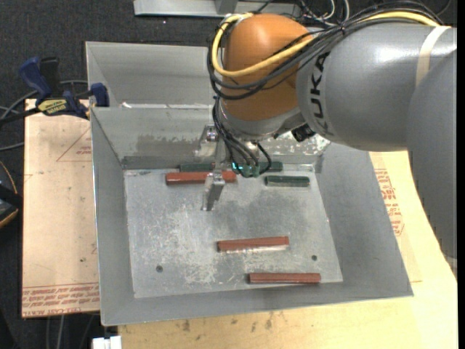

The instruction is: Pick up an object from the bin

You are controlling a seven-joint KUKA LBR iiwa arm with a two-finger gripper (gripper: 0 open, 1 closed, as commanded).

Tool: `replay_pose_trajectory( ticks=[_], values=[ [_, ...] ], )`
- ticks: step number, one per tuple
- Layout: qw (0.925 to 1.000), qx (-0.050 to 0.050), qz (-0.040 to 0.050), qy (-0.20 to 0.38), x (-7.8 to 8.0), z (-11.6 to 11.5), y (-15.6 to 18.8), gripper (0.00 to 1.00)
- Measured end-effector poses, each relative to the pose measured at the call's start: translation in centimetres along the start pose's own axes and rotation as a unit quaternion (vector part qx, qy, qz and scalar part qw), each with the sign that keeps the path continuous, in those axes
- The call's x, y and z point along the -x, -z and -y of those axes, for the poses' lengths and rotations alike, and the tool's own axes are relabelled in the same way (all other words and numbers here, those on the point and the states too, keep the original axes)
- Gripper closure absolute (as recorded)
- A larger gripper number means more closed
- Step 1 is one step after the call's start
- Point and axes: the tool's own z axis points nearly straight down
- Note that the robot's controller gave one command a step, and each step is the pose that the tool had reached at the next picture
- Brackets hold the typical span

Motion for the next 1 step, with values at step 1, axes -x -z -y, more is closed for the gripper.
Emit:
replay_pose_trajectory(
  ticks=[1],
  values=[
    [1.0,0.0,0.0039,-0.001,0.17,0.07,0.46,0.0]
  ],
)
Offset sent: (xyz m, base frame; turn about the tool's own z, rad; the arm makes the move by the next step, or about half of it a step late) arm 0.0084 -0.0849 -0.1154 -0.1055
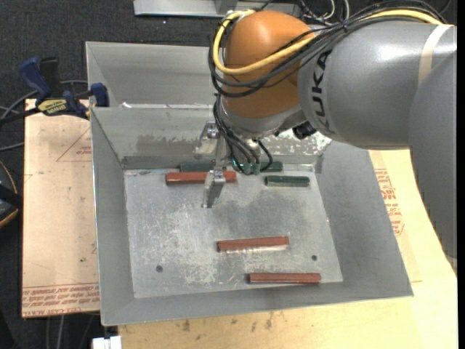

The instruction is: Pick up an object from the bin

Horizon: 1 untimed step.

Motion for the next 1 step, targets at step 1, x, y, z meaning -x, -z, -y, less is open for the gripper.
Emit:
replay_pose_trajectory(
  ticks=[1],
  values=[
    [0.9996,0.001,0.003,0.027,0.43,3.78,-5.4,0.0]
  ],
)
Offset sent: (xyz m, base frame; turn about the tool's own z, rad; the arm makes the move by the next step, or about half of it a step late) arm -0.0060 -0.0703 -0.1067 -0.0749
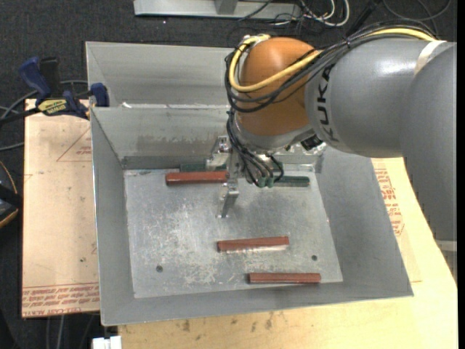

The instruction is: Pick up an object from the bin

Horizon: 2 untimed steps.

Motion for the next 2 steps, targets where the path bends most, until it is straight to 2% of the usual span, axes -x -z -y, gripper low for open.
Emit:
replay_pose_trajectory(
  ticks=[1,2],
  values=[
    [1.0,-0.001,-0.003,0.009,-1.1,3.0,-5.13,0.0],
    [1.0,-0.001,-0.004,0.009,-1.59,3.38,-5.74,0.0]
  ],
)
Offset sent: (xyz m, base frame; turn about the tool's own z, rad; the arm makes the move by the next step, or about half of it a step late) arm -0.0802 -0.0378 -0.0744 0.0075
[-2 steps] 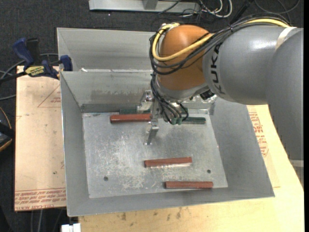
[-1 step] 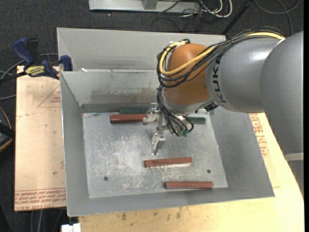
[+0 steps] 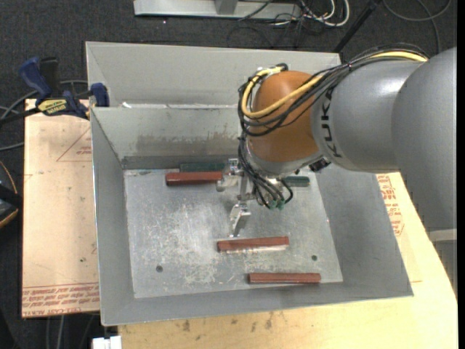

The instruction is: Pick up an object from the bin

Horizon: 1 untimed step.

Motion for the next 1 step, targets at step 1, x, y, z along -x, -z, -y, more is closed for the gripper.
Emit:
replay_pose_trajectory(
  ticks=[1],
  values=[
    [1.0,0.001,-0.0018,-0.008,-4.28,-0.48,-0.14,0.0]
  ],
)
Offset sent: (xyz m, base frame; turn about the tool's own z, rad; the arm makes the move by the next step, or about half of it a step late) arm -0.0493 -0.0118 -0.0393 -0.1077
